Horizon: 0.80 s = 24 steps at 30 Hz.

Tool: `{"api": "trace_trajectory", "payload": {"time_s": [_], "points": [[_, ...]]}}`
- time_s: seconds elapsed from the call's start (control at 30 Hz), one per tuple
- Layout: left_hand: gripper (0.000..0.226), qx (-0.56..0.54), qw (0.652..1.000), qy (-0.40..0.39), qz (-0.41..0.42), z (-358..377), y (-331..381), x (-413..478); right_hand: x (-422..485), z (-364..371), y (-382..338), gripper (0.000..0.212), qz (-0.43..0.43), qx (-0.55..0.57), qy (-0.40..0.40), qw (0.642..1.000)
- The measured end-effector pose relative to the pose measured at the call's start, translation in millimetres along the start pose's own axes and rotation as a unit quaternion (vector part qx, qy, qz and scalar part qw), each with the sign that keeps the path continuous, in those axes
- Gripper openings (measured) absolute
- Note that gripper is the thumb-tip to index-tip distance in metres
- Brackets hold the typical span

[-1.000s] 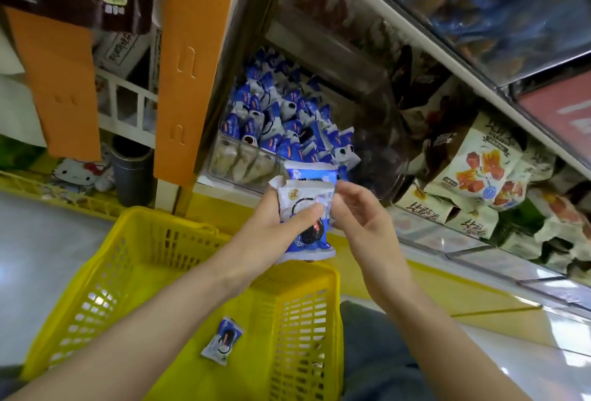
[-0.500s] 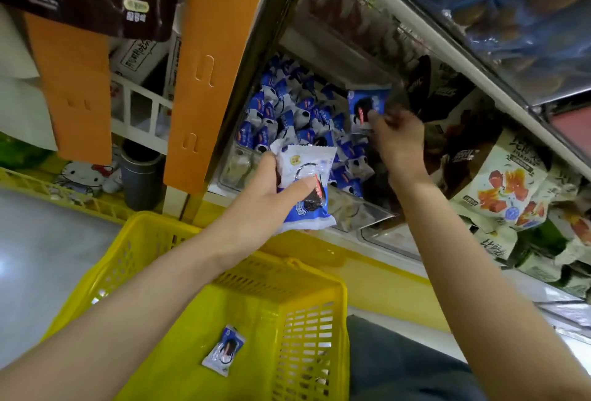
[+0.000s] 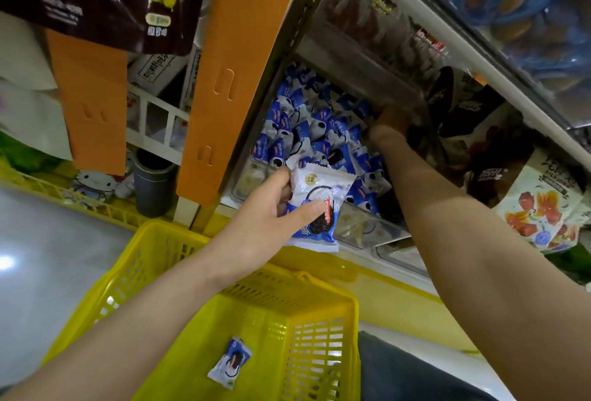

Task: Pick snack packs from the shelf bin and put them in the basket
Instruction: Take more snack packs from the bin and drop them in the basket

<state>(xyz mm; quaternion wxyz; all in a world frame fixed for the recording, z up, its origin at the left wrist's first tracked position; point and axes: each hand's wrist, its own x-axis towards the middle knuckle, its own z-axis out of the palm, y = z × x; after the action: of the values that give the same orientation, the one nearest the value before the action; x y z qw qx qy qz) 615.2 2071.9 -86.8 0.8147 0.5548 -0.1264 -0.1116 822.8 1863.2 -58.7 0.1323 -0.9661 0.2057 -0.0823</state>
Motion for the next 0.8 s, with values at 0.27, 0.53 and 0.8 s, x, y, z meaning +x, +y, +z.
{"api": "trace_trajectory", "payload": {"time_s": [0.27, 0.53, 0.8], "points": [[0.026, 0.0, 1.0, 0.015, -0.003, 4, -9, -4, -74, -30, -6, 0.022, -0.149, 0.19, 0.019, 0.97], [0.013, 0.015, 0.997, 0.07, -0.025, 28, -17, -23, -241, -51, 39, 0.008, -0.272, 0.23, -0.1, 0.929], [0.035, 0.051, 0.983, 0.149, -0.098, 51, -42, -51, -271, -40, 91, 0.007, -0.253, 0.252, -0.104, 0.928]]}}
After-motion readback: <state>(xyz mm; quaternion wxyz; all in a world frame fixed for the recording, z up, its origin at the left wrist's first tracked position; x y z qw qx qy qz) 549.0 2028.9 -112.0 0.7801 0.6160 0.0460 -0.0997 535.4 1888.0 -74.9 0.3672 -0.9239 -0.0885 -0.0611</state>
